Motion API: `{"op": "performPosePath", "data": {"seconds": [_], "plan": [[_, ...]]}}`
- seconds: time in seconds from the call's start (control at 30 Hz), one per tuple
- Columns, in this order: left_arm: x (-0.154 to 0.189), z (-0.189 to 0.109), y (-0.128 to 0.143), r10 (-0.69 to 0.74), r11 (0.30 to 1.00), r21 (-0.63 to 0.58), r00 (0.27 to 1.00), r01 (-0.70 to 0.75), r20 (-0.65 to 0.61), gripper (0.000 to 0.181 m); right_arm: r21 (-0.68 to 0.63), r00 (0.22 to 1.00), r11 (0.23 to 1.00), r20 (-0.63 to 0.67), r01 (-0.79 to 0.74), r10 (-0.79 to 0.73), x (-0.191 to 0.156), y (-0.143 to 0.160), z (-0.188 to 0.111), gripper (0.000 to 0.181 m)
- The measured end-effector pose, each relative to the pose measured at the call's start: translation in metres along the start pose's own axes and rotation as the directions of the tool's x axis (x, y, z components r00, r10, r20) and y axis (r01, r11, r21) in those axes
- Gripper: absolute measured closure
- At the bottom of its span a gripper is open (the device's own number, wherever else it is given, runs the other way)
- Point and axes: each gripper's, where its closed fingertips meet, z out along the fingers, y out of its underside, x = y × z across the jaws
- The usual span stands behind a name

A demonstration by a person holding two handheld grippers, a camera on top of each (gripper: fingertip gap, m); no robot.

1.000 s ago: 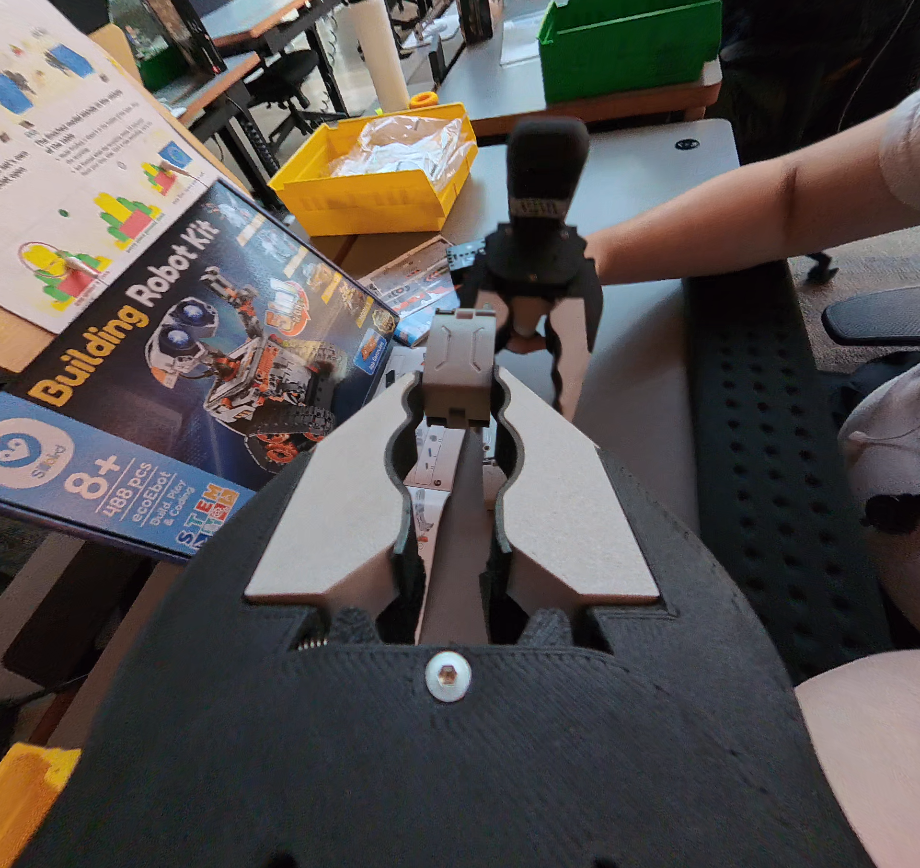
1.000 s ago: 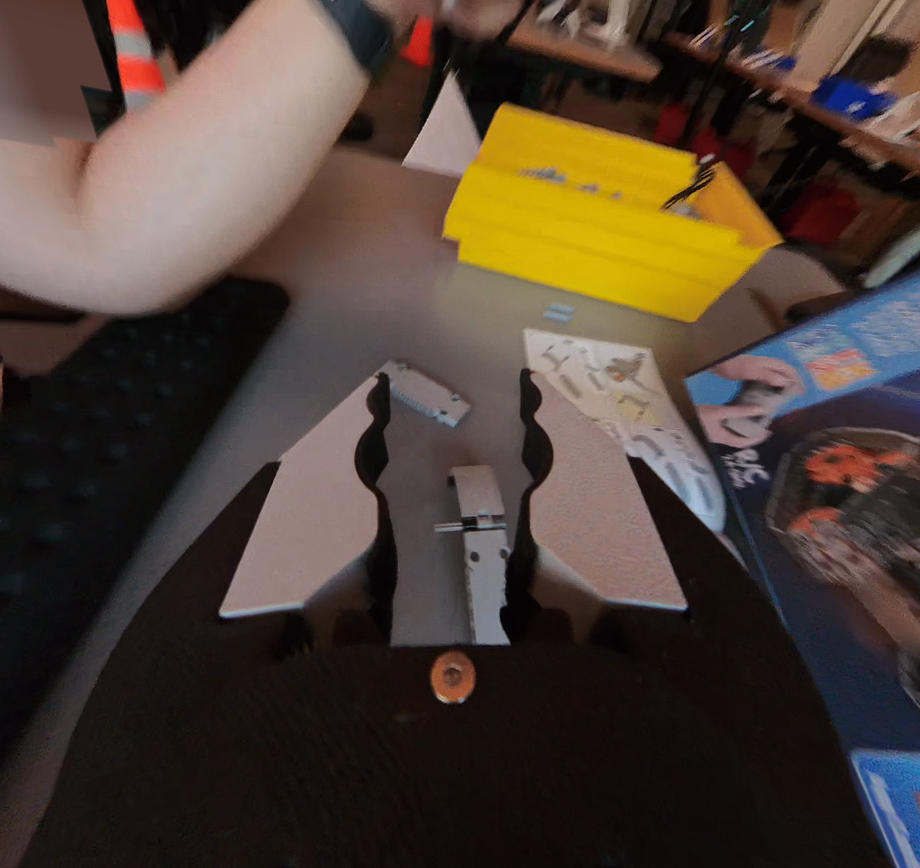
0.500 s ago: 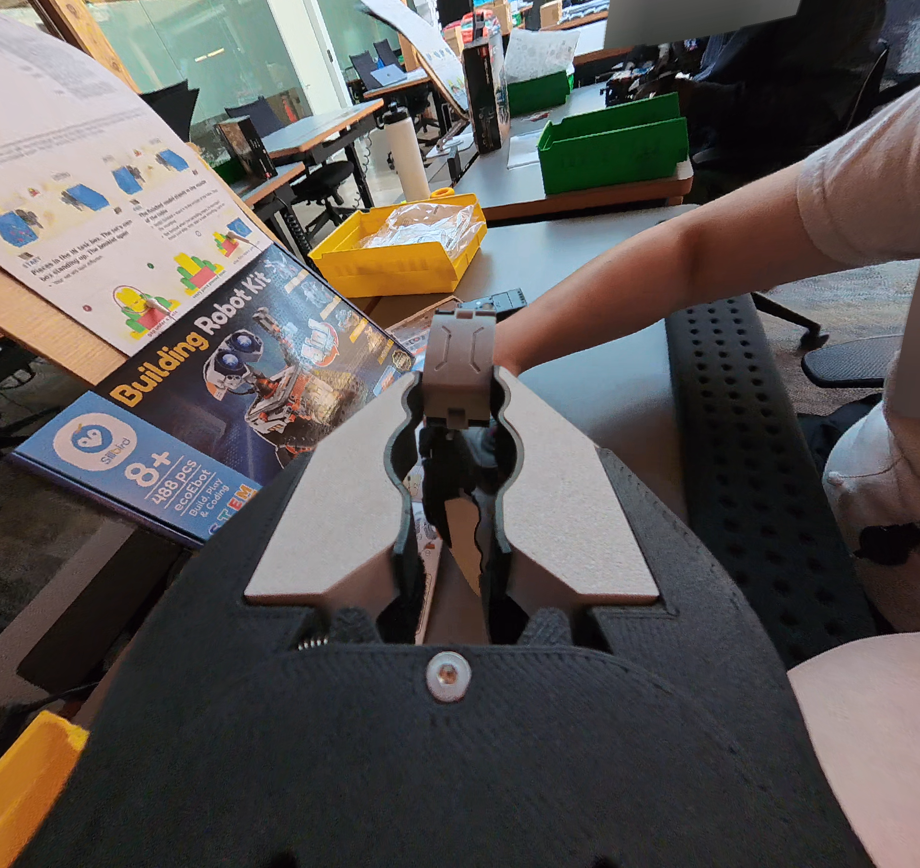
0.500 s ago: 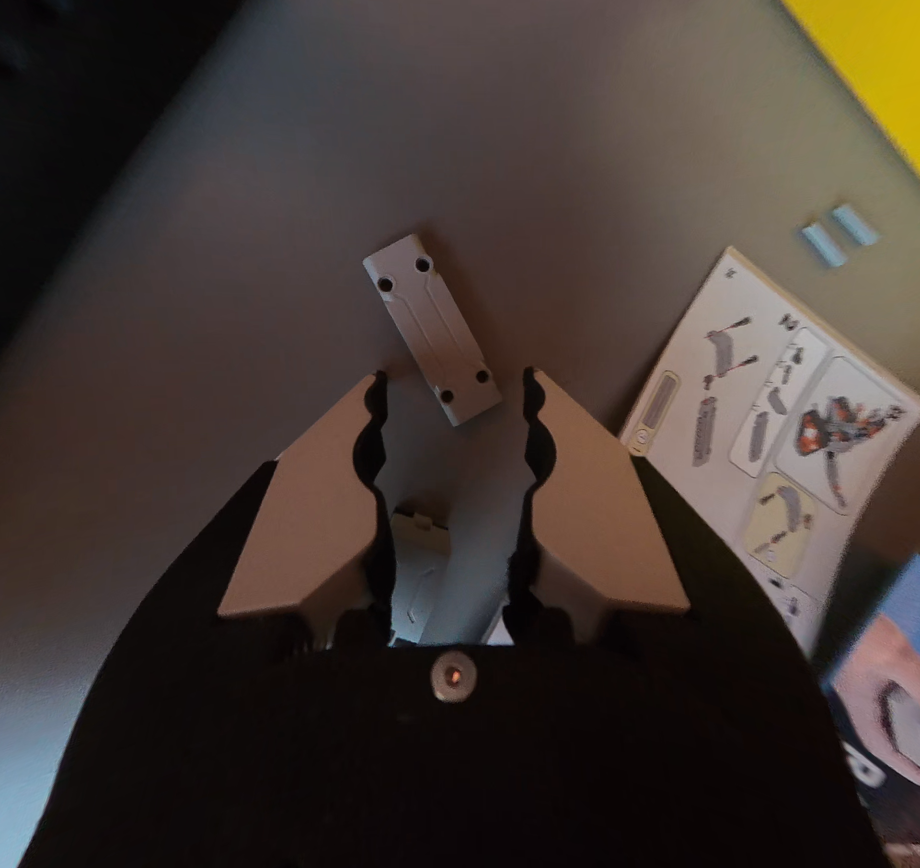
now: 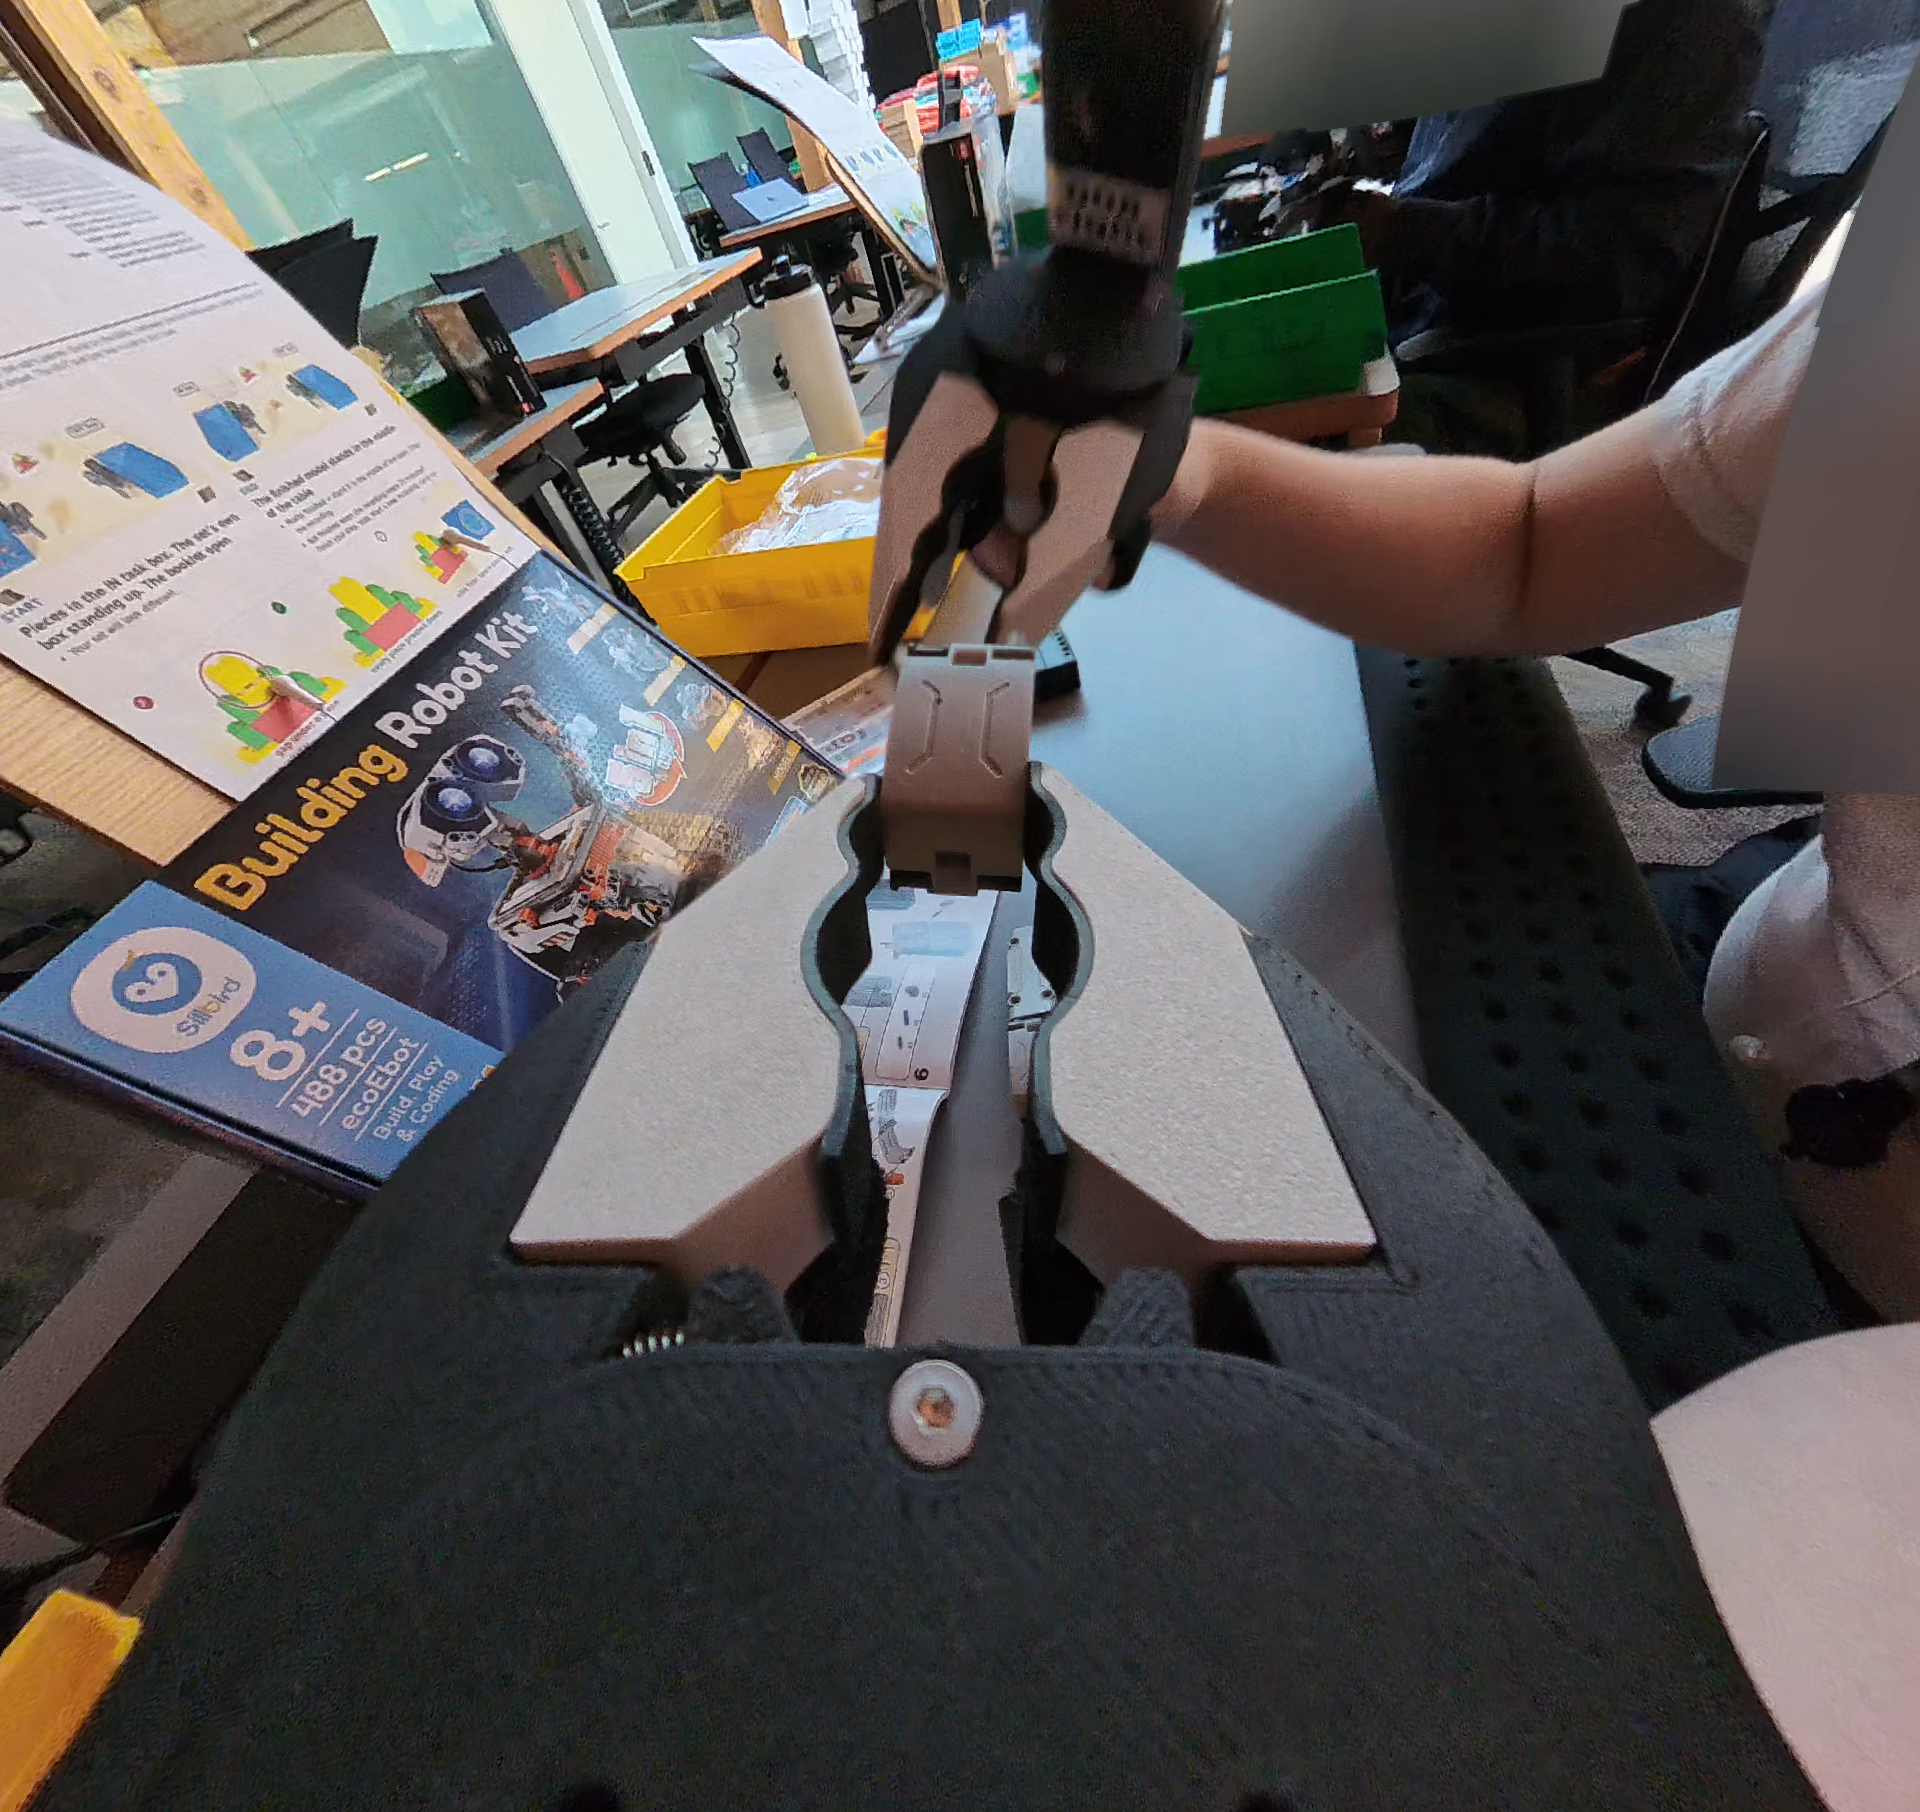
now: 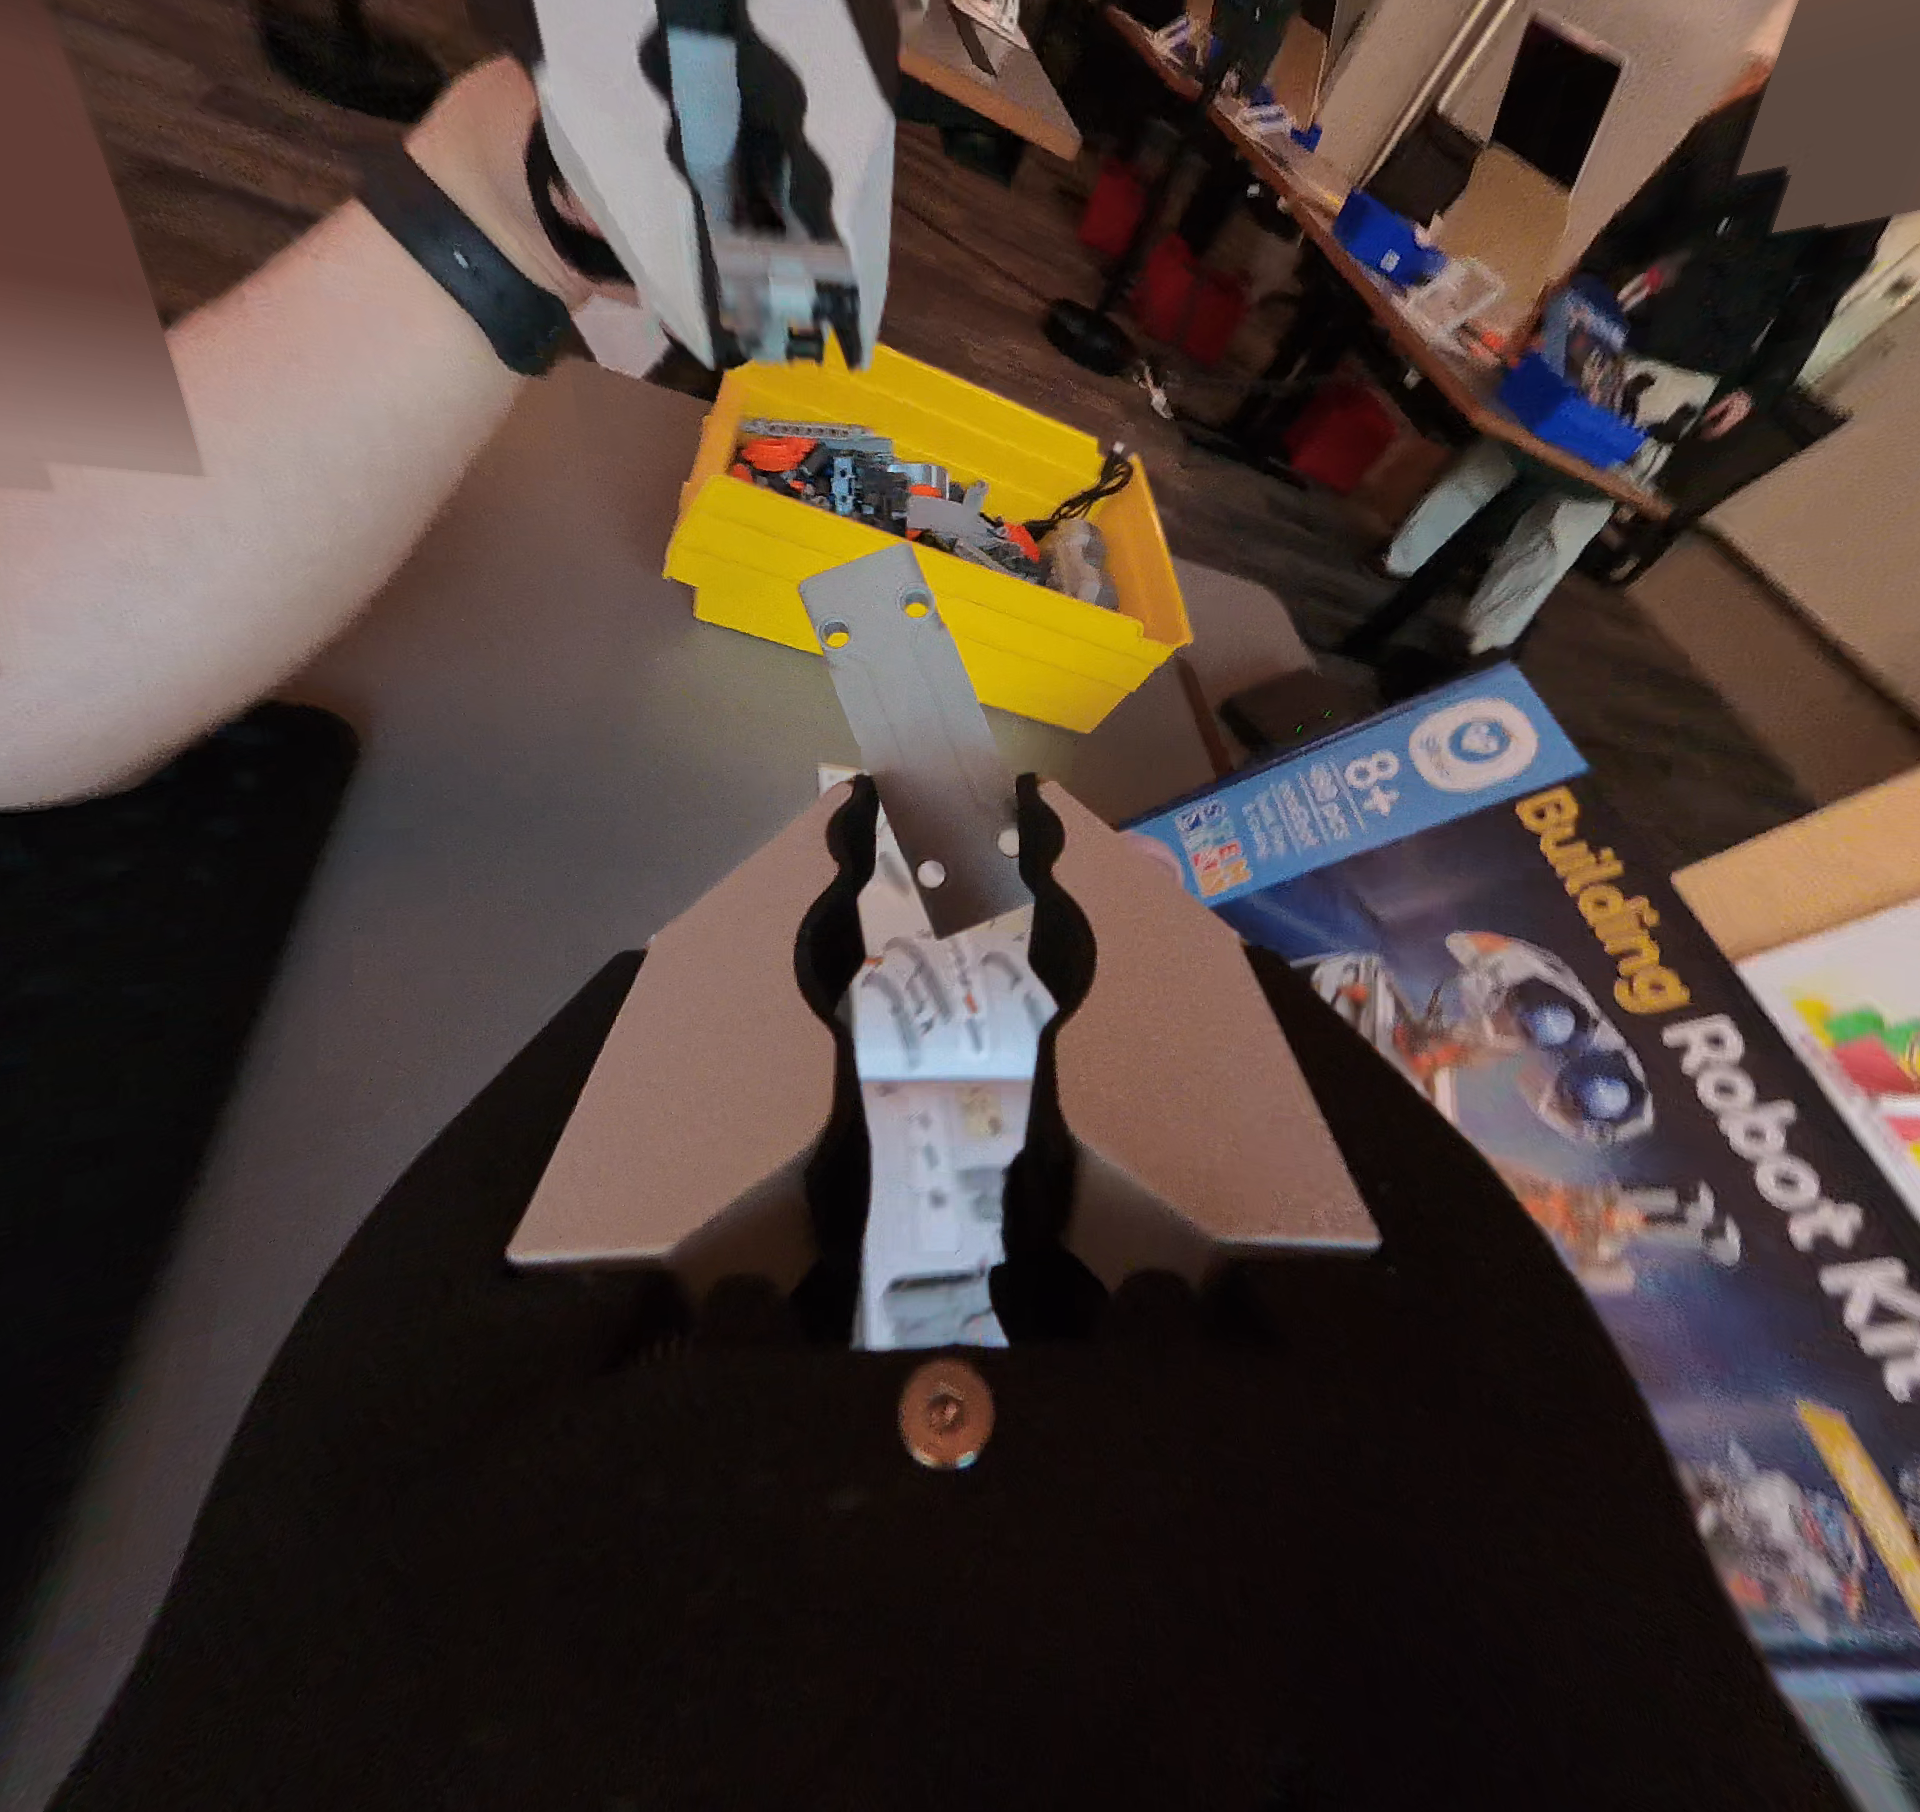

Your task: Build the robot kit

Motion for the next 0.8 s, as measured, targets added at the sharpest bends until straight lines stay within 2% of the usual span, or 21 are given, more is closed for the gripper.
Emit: {"op": "performPosePath", "data": {"seconds": [0.07, 0.13, 0.17, 0.27, 0.33, 0.4, 0.47, 0.63, 0.8], "plan": [[-0.002, 0.01, 0.001, 0.005, 0.999, -0.033, 1.0, -0.005, 0.007, 0.156, 0.007, 0.997, 0.998, 0.038, -0.069, 0.068, -0.009, -0.012, -0.028, 0.155], [-0.001, 0.02, 0.002, 0.023, 0.997, -0.076, 1.0, -0.022, 0.014, 0.156, 0.031, 0.999, 0.999, -0.021, -0.039, 0.04, -0.012, -0.017, -0.045, 0.155], [-0.001, 0.026, 0.002, 0.037, 0.995, -0.097, 0.999, -0.035, 0.022, 0.156, 0.036, 0.998, 0.999, -0.062, -0.003, 0.006, -0.01, -0.016, -0.049, 0.156], [0.0, 0.041, -0.003, 0.097, 0.987, -0.135, 0.995, -0.091, 0.036, 0.156, -0.068, 0.989, 0.991, -0.085, 0.117, -0.123, -0.008, 0.002, -0.051, 0.155], [0.005, 0.048, -0.009, 0.119, 0.985, -0.126, 0.993, -0.115, 0.023, 0.156, -0.063, 0.983, 0.988, -0.109, 0.144, -0.151, 0.0, 0.008, -0.052, 0.155], [0.005, 0.054, -0.012, 0.149, 0.982, -0.119, 0.989, -0.144, 0.028, 0.156, -0.044, 0.994, 0.997, -0.087, 0.061, -0.065, 0.004, 0.016, -0.05, 0.156], [0.003, 0.06, -0.013, 0.167, 0.98, -0.12, 0.985, -0.161, 0.039, 0.156, -0.078, 0.998, 0.996, -0.039, -0.046, 0.043, 0.002, 0.03, -0.043, 0.155], [-0.001, 0.087, -0.011, 0.162, 0.978, -0.139, 0.986, -0.154, 0.047, 0.156, -0.114, 0.973, 0.967, -0.057, -0.228, 0.222, 0.0, 0.042, -0.019, 0.155], [-0.009, 0.112, 0.032, 0.097, 0.934, -0.349, 0.995, -0.079, 0.034, 0.156, -0.218, 0.972, 0.948, -0.078, -0.233, 0.221, 0.001, 0.062, -0.017, 0.155]]}}
